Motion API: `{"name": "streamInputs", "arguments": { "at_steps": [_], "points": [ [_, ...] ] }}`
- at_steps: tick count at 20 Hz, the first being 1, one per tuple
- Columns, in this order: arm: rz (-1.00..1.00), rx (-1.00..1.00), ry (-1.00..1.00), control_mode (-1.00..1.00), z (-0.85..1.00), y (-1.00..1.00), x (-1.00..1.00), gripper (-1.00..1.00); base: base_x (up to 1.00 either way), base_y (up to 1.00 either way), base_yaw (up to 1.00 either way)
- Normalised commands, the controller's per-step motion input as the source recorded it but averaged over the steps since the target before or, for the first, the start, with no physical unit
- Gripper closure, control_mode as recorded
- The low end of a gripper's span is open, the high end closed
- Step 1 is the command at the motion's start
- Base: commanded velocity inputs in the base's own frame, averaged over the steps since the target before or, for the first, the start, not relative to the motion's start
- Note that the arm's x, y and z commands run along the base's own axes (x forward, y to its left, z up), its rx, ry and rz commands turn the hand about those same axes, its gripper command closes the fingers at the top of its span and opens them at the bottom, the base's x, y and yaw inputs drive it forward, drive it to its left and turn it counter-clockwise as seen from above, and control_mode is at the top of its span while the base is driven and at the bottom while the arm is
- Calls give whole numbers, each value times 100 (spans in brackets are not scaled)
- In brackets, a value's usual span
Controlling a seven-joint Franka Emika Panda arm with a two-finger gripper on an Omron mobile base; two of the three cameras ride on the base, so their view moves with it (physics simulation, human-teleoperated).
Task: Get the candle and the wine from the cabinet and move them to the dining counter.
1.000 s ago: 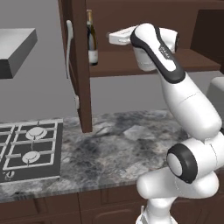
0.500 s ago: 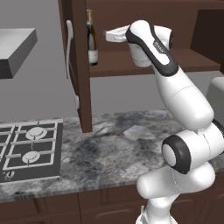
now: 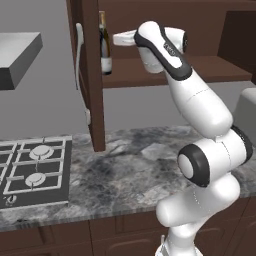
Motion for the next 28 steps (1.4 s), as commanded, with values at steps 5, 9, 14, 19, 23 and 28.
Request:
{"name": "streamInputs", "arguments": {
  "at_steps": [5,9,14,19,23,28],
  "points": [
    [0,0,9,-100,3,22,22,-100,0,0,0],
    [0,0,6,-100,6,24,16,-100,0,0,0],
    [2,0,1,-100,6,26,2,-100,0,0,0],
    [3,0,1,-100,3,21,3,-100,0,0,0],
    [1,0,2,-100,0,3,3,-100,0,0,0],
    [0,0,0,-100,0,0,5,-100,0,0,0]
  ]
}}
